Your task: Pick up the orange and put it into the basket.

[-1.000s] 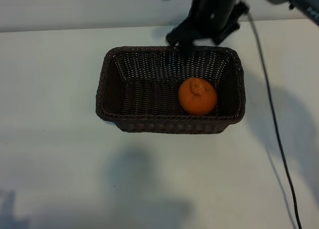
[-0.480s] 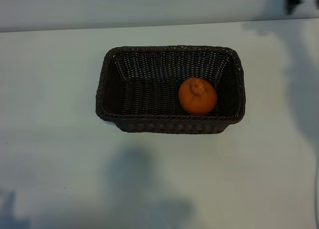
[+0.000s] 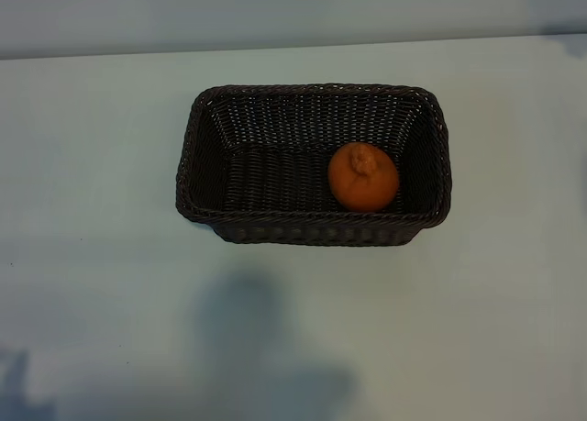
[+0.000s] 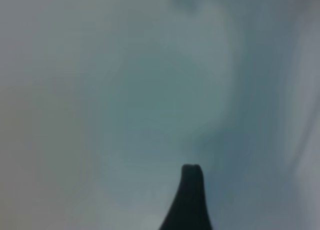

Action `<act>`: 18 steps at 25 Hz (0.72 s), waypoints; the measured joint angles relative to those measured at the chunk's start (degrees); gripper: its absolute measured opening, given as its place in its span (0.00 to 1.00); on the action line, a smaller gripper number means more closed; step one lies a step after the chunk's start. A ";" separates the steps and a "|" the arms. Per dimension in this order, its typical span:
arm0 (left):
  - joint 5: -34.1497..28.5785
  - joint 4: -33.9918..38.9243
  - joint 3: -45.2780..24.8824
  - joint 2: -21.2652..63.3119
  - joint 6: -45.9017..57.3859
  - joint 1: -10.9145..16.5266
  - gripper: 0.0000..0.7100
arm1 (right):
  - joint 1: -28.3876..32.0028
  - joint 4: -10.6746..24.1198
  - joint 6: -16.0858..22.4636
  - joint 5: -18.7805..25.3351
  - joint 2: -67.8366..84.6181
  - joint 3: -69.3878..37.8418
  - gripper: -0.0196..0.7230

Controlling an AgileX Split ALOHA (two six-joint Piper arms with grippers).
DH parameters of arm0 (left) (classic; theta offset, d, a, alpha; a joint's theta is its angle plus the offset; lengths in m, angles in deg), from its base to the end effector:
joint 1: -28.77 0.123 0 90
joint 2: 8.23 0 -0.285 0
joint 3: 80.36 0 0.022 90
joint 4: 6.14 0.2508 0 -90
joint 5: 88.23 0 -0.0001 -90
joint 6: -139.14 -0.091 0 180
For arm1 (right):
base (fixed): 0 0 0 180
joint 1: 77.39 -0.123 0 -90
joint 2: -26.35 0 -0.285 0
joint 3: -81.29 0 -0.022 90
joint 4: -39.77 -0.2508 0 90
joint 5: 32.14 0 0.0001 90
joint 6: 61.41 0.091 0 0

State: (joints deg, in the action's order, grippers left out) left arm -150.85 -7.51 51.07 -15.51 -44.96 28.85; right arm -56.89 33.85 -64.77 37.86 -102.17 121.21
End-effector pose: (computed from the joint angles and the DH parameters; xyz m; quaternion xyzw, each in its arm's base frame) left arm -0.0076 -0.0019 0.2747 0.0308 0.8587 0.0067 0.5116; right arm 0.4347 -0.1531 0.2898 0.1545 0.9691 0.0115 0.1919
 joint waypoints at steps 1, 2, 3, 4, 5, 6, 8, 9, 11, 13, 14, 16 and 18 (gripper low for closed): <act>0.00 0.00 0.00 0.00 0.00 0.00 0.84 | 0.14 -0.60 -0.19 0.06 0.89 -0.20 0.83; 0.00 0.00 0.00 0.00 0.00 0.00 0.84 | 0.14 -1.01 -0.24 0.12 2.10 -0.42 0.83; 0.00 0.00 0.00 0.00 0.00 0.00 0.84 | 0.14 -1.28 -0.31 0.12 3.39 -0.98 0.83; 0.00 0.00 0.00 0.00 0.00 0.00 0.84 | 0.14 -1.40 -0.36 0.28 5.23 -1.77 0.83; 0.00 0.00 0.00 0.00 0.00 0.00 0.84 | 0.14 -1.65 -0.42 0.34 7.38 -2.63 0.83; 0.00 0.00 0.00 0.00 0.00 0.00 0.84 | 0.14 -1.71 -0.48 0.39 9.69 -3.84 0.83; 0.00 0.00 0.00 0.00 0.00 0.00 0.84 | 0.16 -1.82 -0.59 0.39 14.40 -6.65 0.83; 0.00 0.00 0.00 0.00 0.00 0.00 0.84 | 0.16 -2.05 -0.74 0.43 17.16 -7.86 0.83; 0.00 0.00 0.00 0.00 0.00 0.00 0.84 | 0.16 -3.08 -1.30 0.43 22.24 -10.61 0.83; 0.00 0.00 0.00 0.00 0.00 0.00 0.84 | 0.16 -5.21 -2.02 0.49 27.71 -12.72 0.83; 0.00 0.00 0.00 0.00 0.00 0.00 0.84 | 0.16 -6.46 -2.27 0.49 29.99 -13.80 0.83; 0.00 0.00 0.00 0.00 0.00 0.00 0.84 | 0.16 -8.56 -2.51 0.52 35.76 -16.02 0.83; 0.00 0.00 0.00 0.00 0.00 0.00 0.84 | 0.16 -9.48 -2.96 0.47 41.59 -18.95 0.83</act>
State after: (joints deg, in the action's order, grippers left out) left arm -150.85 -7.51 51.07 -15.51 -44.96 28.85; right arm -56.73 24.37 -67.73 38.32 -60.58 102.25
